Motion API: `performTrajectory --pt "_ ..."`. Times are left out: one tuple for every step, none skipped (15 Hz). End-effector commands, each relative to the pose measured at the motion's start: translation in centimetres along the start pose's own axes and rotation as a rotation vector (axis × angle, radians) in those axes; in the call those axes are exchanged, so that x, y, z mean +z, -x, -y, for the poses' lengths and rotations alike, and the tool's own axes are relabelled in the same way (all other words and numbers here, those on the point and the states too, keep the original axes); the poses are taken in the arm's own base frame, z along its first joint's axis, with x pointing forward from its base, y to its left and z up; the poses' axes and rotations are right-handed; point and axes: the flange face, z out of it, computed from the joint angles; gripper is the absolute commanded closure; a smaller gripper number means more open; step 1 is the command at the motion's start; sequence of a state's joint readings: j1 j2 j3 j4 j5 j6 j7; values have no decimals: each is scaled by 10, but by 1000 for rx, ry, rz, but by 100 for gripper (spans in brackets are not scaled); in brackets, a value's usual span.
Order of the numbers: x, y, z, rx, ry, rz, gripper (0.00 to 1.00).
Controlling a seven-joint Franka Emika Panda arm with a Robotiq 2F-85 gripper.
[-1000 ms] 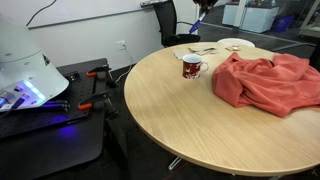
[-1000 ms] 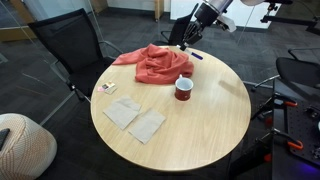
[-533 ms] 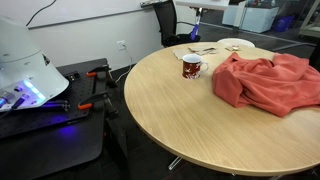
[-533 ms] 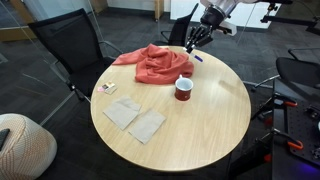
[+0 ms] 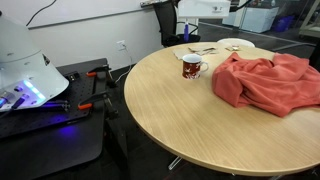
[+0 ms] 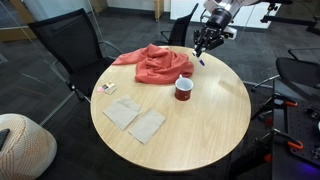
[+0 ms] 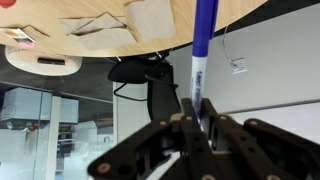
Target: Put the marker into the mug.
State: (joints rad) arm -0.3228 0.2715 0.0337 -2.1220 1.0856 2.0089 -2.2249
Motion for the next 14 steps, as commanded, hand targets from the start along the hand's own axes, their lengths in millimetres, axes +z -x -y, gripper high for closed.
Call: performTrajectory --pt "1 -2 -1 -8 -6 -1 88" --pt "3 -3 -1 -11 -10 -1 88" --pt "4 -4 -1 -13 -11 -1 88" --pt "4 -5 -1 -14 -12 -1 97" --pt "5 -4 -3 -38 -31 -18 97" --pt "7 -3 -4 -62 -46 -35 97" --pt "8 -2 -4 -98 -61 -52 97" --pt "10 0 -3 -137 -78 -71 97" --pt "11 4 -3 -180 -96 -93 97" --pt "13 8 -3 -216 -111 -109 97" --pt "15 13 -3 -254 -128 -114 97" --pt "17 18 -4 -289 -139 -121 97" --pt "19 24 -5 -325 -147 -134 97" --pt "21 30 -6 -360 -154 -147 97"
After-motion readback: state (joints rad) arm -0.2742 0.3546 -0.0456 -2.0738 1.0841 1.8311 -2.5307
